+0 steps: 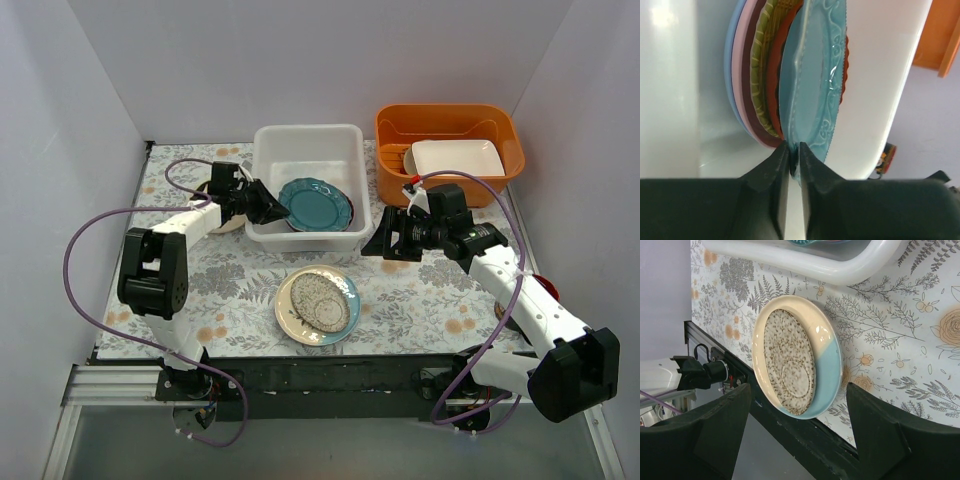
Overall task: Place the plates into the plastic bin on the countertop
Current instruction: Place the plate in the plastic bin.
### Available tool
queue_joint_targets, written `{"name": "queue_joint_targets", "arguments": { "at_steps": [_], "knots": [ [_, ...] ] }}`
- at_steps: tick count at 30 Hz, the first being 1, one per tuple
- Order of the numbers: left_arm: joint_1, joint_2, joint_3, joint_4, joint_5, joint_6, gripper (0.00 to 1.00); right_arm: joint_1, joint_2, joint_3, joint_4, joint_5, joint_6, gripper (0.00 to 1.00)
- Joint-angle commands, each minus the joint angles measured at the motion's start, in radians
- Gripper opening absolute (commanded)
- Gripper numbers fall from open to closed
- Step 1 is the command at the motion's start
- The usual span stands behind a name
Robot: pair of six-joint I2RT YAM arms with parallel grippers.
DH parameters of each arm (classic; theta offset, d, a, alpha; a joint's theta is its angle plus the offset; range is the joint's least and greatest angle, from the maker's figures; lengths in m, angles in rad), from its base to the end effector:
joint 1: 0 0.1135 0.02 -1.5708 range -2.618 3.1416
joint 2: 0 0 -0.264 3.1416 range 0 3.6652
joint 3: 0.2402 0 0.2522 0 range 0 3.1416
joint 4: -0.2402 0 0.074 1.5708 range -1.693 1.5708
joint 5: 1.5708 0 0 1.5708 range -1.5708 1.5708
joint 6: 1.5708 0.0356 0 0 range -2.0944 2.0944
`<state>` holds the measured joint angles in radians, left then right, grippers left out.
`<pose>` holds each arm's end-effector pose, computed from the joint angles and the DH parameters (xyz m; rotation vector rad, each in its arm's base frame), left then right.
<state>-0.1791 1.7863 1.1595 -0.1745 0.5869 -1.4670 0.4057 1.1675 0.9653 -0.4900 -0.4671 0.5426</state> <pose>0.3725 -0.0875 0.2019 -1.3597 2.3627 -1.3593 0.2232 0.1133 0.2984 -0.1022 2.3824 1.0100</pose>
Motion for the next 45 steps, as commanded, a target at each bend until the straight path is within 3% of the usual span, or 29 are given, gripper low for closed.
{"name": "queue_joint_targets", "arguments": {
  "at_steps": [1, 2, 3, 5, 10, 14, 25, 36, 45],
  "knots": [
    [-0.002, 0.016, 0.034, -0.161, -0.102, 0.068, 0.21, -0.004, -0.019, -0.002, 0.037, -0.018, -0.012, 0.84],
    [-0.002, 0.016, 0.054, -0.175, -0.113, 0.079, 0.25, -0.004, -0.017, -0.004, 0.037, -0.019, -0.013, 0.84],
    [-0.002, 0.015, 0.065, -0.201, -0.137, 0.085, 0.37, -0.005, -0.019, -0.002, 0.039, -0.019, -0.013, 0.84],
    [-0.002, 0.010, 0.092, -0.218, -0.153, 0.099, 0.46, -0.004, -0.020, -0.002, 0.037, -0.018, -0.012, 0.84],
    [-0.003, -0.030, 0.137, -0.286, -0.222, 0.119, 0.79, -0.004, -0.028, -0.004, 0.037, -0.019, -0.009, 0.84],
    [-0.002, -0.091, 0.167, -0.319, -0.274, 0.126, 0.97, -0.005, -0.034, -0.004, 0.037, -0.018, -0.007, 0.84],
    [-0.003, -0.137, 0.358, -0.441, -0.292, 0.148, 0.98, -0.005, -0.037, -0.004, 0.037, -0.021, -0.006, 0.84],
    [0.049, -0.179, 0.350, -0.497, -0.513, 0.197, 0.98, -0.004, -0.048, -0.019, 0.034, -0.018, -0.007, 0.84],
    [0.099, -0.163, 0.241, -0.455, -0.486, 0.223, 0.98, -0.007, -0.051, -0.030, 0.037, -0.019, -0.009, 0.84]
  ]
}}
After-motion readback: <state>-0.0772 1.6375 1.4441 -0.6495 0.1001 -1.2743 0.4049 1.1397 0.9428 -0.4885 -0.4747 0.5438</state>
